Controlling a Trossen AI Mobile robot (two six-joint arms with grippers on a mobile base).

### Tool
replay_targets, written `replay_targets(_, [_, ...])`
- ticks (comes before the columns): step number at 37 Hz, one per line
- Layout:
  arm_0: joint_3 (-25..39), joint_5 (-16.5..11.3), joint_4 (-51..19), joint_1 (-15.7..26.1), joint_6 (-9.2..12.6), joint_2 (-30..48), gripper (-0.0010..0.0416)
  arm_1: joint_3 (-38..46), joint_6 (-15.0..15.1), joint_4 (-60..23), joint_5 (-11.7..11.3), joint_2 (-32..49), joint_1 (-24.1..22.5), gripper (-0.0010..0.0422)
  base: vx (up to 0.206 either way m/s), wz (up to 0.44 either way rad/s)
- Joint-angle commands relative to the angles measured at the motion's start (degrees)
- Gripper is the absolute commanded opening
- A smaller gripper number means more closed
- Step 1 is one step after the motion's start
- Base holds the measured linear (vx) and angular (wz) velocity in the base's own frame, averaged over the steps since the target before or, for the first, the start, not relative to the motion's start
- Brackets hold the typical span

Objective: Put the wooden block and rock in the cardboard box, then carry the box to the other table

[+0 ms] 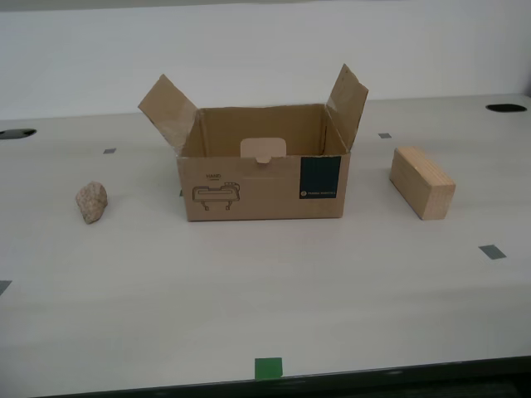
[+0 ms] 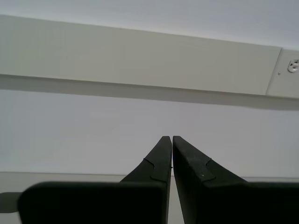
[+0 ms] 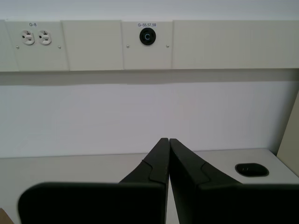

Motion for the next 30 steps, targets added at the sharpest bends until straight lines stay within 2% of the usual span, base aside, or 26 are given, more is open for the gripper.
replay_targets(1, [0.04,0.13,0.17,0.0,1.2,-0.02,0.0004,0.04,-0.44,0.33,0.68,-0.02,0.02,0.0,0.0,0.0])
replay_targets(5, [0.04,0.11,0.15,0.0,1.4,-0.02,0.0021,0.04,-0.35,0.33,0.68,-0.02,0.0,0.0006,0.0,0.0])
replay_targets(10, [0.04,0.13,0.11,0.0,1.42,-0.02,0.007,0.04,-0.35,0.33,0.68,-0.02,0.02,0.0052,0.0,0.0])
replay_targets(18, [0.04,0.13,0.11,0.0,1.4,-0.02,0.0192,0.04,-0.48,0.33,0.68,-0.02,0.0,0.0173,0.0,0.0])
replay_targets(28, [0.04,0.13,0.11,0.0,1.38,-0.02,0.0402,0.04,-0.81,0.31,0.66,-0.02,0.0,0.0339,0.0,0.0])
replay_targets(29, [0.04,0.13,0.13,0.0,1.46,-0.02,0.0415,0.04,-0.79,0.31,0.66,-0.02,0.02,0.0356,0.0,0.0])
replay_targets(30, [0.04,0.11,0.11,0.0,1.92,-0.02,0.0406,0.04,-0.79,0.28,0.66,-0.02,0.0,0.0373,0.0,0.0])
